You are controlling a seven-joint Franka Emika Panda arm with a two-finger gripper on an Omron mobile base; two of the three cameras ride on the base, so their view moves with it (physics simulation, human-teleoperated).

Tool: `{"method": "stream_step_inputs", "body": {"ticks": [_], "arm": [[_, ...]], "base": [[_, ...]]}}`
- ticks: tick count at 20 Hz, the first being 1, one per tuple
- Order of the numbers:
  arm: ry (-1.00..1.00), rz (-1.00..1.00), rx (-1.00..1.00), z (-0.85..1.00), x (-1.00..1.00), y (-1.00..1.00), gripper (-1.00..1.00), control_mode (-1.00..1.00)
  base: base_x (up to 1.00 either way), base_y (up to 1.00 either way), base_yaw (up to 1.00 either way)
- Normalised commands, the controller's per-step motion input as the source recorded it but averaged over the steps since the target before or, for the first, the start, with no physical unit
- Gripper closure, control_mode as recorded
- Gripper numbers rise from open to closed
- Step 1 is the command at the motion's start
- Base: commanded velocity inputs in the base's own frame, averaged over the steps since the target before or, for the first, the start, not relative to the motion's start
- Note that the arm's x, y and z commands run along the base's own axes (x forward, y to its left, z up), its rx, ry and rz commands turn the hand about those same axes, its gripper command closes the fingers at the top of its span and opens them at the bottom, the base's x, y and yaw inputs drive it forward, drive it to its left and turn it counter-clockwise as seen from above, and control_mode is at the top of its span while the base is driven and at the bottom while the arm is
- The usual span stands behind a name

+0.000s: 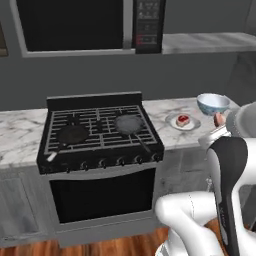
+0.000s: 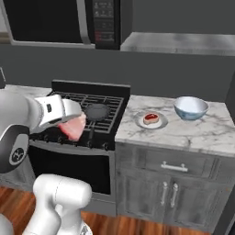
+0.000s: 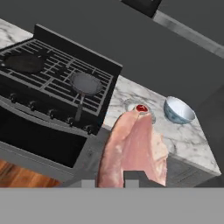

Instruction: Place one of the steaks on the plate and the other in the bowl. Then place the bowl in the fridge.

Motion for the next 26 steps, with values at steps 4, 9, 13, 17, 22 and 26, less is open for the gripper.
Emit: {"method": "stream_step_inputs", "body": {"ticks": [4, 9, 13, 17, 22, 26], "arm": [[0.00, 0.00, 0.00, 0.00, 0.00, 0.00, 1.00, 1.00], [0.00, 0.00, 0.00, 0.00, 0.00, 0.00, 1.00, 1.00], [0.00, 0.00, 0.00, 0.00, 0.00, 0.00, 1.00, 1.00], [0.00, 0.00, 0.00, 0.00, 0.00, 0.00, 1.00, 1.00], [0.00, 0.00, 0.00, 0.00, 0.00, 0.00, 1.00, 1.00], [0.00, 0.00, 0.00, 0.00, 0.00, 0.00, 1.00, 1.00]], "base": [[0.11, -1.00, 0.16], [0.40, -0.99, 0.16], [0.19, -0.94, -0.02], [0.19, -0.01, -0.14], [0.54, 0.15, -0.23], [0.72, 0.17, -0.14]]}}
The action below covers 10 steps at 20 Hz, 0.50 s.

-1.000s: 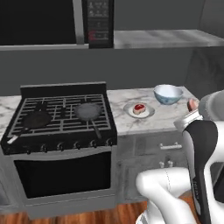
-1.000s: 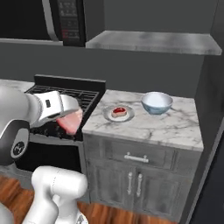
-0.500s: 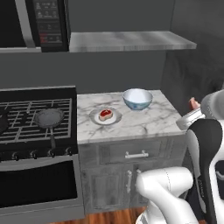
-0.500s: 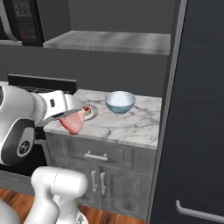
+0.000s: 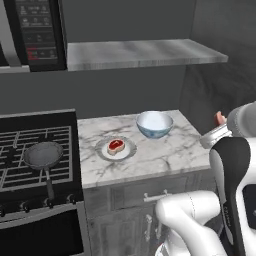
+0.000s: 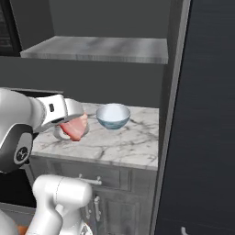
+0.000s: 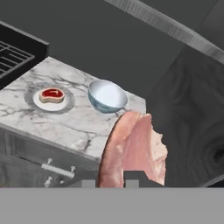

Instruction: Place one of the steaks on the plate and the other in the bowl. Then place the bowl in the fridge.

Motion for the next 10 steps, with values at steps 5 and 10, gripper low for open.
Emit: {"method": "stream_step_inputs", "body": {"ticks": [5, 10], "arm": [[0.00, 0.00, 0.00, 0.00, 0.00, 0.00, 1.00, 1.00], [0.00, 0.00, 0.00, 0.00, 0.00, 0.00, 1.00, 1.00]], "base": [[0.16, 0.33, -0.01], [0.30, 0.20, 0.00]]}}
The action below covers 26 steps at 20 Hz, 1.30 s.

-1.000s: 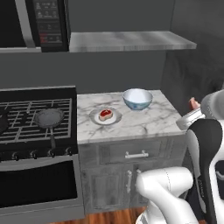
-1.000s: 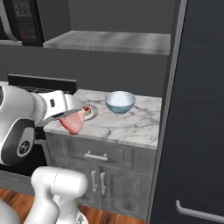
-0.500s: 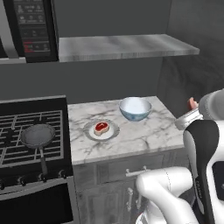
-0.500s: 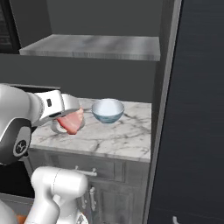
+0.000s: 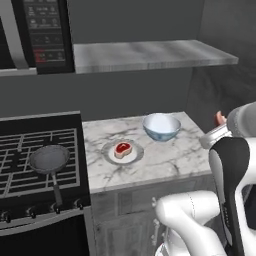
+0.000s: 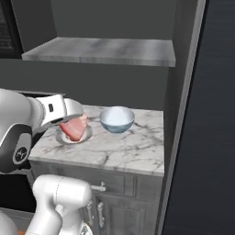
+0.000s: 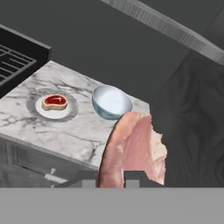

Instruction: Place one of the steaks on the plate and the other in the bowl. Then place the bowl in the fridge.

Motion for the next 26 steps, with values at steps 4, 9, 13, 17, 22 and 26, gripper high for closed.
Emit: {"method": "stream_step_inputs", "body": {"ticks": [4, 9, 13, 17, 22, 26], "arm": [[0.00, 0.00, 0.00, 0.00, 0.00, 0.00, 1.00, 1.00], [0.00, 0.00, 0.00, 0.00, 0.00, 0.00, 1.00, 1.00], [0.00, 0.00, 0.00, 0.00, 0.00, 0.00, 1.00, 1.00], [0.00, 0.00, 0.00, 0.00, 0.00, 0.00, 1.00, 1.00], [0.00, 0.00, 0.00, 0.00, 0.00, 0.00, 1.00, 1.00], [0.00, 0.01, 0.00, 0.00, 0.05, 0.00, 1.00, -1.00]], "base": [[0.84, -0.02, 0.00], [0.45, -0.02, 0.00], [0.21, -0.16, -0.11], [0.26, -0.02, -0.21], [0.07, 0.00, -0.03], [0.09, 0.00, 0.00]]}}
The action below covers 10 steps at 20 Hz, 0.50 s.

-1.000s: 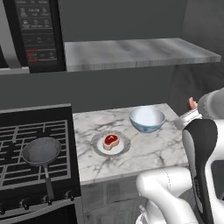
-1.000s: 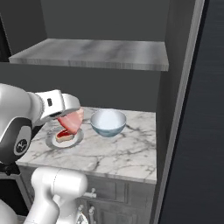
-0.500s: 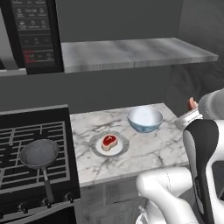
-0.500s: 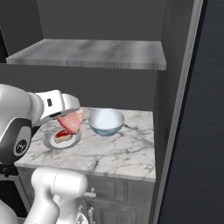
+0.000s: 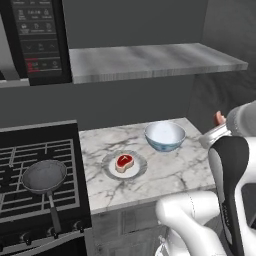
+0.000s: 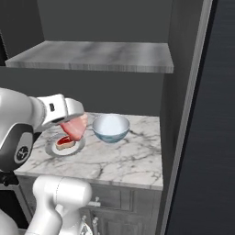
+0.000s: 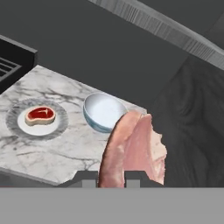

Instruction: Place one of the steaks on the plate and the other in the bowl. Then place the bowl in the fridge.

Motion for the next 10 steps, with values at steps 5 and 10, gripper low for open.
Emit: {"method": "stream_step_inputs", "body": {"ticks": [5, 10], "arm": [[0.00, 0.06, 0.00, -0.06, 0.07, 0.02, 1.00, -1.00], [0.00, 0.05, 0.00, -0.20, 0.36, 0.03, 1.00, -1.00]], "base": [[0.00, 0.00, 0.00], [0.00, 0.00, 0.00]]}}
